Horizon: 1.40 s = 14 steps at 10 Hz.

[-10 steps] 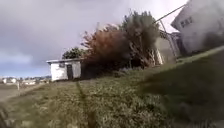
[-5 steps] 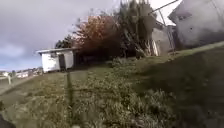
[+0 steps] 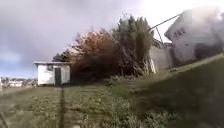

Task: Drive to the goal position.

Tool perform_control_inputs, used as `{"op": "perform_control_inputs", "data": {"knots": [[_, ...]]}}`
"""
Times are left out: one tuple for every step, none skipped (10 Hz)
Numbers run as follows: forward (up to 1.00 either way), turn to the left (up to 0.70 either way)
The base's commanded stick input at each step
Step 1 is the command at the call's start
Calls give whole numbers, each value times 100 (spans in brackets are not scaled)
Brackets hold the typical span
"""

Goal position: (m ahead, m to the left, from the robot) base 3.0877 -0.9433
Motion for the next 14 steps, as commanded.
{"op": "perform_control_inputs", "data": {"knots": [[70,14],[69,14],[28,72],[22,69],[17,67],[14,57],[12,46],[11,42],[10,41],[10,42],[11,42],[11,0],[14,0],[59,0]]}}
